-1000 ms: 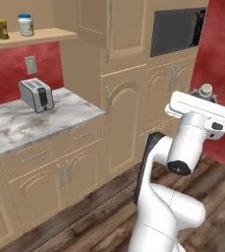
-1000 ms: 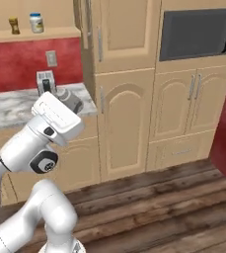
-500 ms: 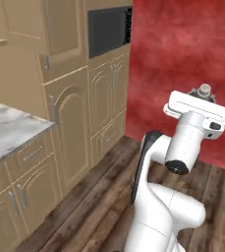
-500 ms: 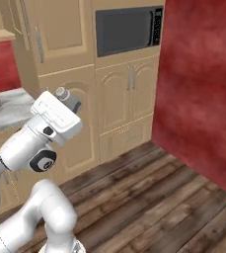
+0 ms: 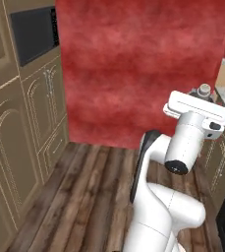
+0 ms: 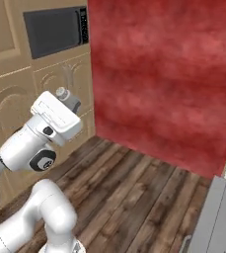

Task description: Collect the turmeric, mayonnaise, and shaker from the cabinet and place them next to the stove.

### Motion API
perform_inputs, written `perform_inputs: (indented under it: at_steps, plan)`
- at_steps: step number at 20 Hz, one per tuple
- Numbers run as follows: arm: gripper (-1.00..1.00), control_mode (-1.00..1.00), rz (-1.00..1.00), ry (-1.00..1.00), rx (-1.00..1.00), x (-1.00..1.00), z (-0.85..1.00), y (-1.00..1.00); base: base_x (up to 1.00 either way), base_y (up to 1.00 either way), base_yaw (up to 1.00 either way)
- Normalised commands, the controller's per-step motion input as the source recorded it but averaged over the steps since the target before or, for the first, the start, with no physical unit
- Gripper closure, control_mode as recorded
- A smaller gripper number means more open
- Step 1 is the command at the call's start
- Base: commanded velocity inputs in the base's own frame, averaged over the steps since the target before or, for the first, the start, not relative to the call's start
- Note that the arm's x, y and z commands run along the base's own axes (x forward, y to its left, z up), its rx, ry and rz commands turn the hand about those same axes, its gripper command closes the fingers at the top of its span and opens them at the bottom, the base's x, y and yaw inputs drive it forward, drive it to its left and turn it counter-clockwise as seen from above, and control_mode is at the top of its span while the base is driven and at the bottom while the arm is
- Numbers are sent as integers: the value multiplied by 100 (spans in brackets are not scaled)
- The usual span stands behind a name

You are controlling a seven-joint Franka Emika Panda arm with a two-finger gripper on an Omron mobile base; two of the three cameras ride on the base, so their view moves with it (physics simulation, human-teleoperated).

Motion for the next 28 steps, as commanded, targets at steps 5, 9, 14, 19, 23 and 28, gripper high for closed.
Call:
perform_inputs:
  at_steps: [5, 9, 14, 19, 23, 28]
  plan:
    - [100, 100, 0, 0, 0, 0, 0, 0, -22, 16, -60]
    - [100, 100, 0, 0, 0, 0, 0, 0, -23, 34, -59]
    - [100, 100, 0, 0, 0, 0, 0, 0, -21, 41, -57]
    - [100, 100, 0, 0, 0, 0, 0, 0, -2, 48, -56]
    - [100, 100, 0, 0, 0, 0, 0, 0, 0, 56, -55]
    - [100, 100, 0, 0, 0, 0, 0, 0, 5, 53, -54]
